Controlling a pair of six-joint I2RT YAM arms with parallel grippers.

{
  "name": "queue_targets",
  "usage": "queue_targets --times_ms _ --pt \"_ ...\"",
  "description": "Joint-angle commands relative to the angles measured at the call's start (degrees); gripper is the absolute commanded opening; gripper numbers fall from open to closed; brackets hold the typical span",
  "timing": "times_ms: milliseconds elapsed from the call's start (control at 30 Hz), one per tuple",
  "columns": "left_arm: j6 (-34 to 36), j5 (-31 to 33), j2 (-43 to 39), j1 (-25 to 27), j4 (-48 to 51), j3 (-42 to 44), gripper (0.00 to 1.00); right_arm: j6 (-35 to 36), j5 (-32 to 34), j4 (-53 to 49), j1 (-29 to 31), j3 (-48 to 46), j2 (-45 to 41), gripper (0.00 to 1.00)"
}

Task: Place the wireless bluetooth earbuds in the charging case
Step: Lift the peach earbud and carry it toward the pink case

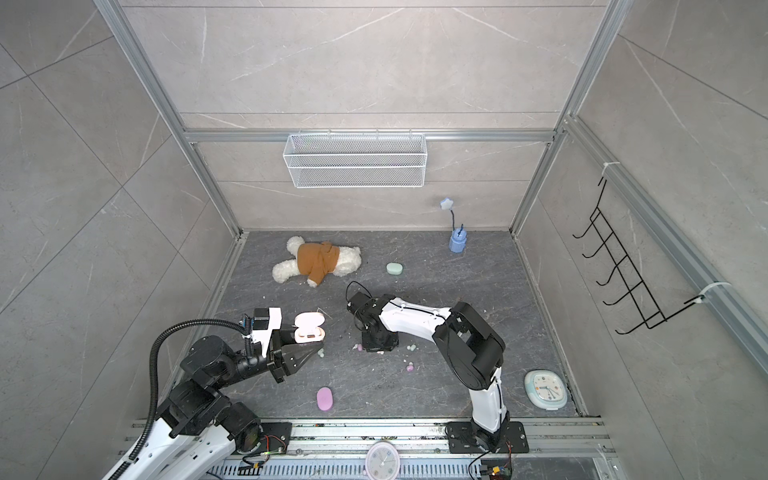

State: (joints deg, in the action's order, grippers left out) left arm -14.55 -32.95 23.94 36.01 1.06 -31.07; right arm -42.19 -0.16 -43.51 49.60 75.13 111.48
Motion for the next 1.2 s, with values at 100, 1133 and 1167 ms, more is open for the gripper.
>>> queue_targets --times_ms 100,1133,1167 --pt "-0.68 0.6 -0.48 -0.15 -1.85 -2.5 0.21 -0.27 0.23 -1.06 0.76 -1.2 3.9 0.19" --pt "-0.68 -5.16 17.7 -0.06 -25.34 -1.42 0.21 -6.46 -0.64 -1.37 -3.5 -9.12 -30.85 0.14" --pt "-0.77 -5.89 19.46 -0.06 -27.0 -1.64 0.21 -6.64 -0.79 -1.03 -3.63 -9.29 -32.87 0.15"
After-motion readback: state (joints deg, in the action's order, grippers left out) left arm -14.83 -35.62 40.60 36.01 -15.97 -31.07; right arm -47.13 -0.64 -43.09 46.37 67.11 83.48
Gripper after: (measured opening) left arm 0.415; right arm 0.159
